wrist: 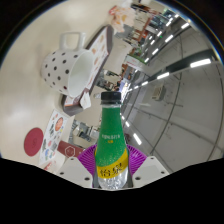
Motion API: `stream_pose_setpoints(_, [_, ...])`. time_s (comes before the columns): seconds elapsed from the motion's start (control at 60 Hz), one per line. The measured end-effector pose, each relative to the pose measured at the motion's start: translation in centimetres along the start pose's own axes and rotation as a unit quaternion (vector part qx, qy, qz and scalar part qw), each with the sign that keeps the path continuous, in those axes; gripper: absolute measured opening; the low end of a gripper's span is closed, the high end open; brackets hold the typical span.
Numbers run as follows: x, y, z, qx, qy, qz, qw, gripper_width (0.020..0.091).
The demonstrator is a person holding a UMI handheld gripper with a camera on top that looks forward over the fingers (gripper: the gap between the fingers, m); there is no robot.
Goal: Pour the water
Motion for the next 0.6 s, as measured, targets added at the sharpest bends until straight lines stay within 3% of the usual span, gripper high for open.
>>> stream_pose_setpoints(0.183, [2.3,-1.1,-2.7,-0.051,-0.029,0.199,0.978,0.0392])
stream_pose_setpoints(0.417, [2.5,-0.8,-3.3,-0.059,-0.038,0.242,0.968,0.0391])
stream_pose_setpoints(0.5, [2.7,-1.6,-3.3,-0.061,-0.039,0.199,0.977,0.0391])
stream_pose_setpoints(0.6, [1.2,-3.2,-3.3,-0.06,-0.026,0.018,0.998,0.0394])
Point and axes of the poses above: the point between the fingertips, and its own axes, seen from behind it with the camera up: y to the left, x up, z backward, against the way the camera looks, the point moved 6 cm from there along z, backward, against the way the camera looks, and after that the axes turned 13 degrees about z, right-handed, at the moved point
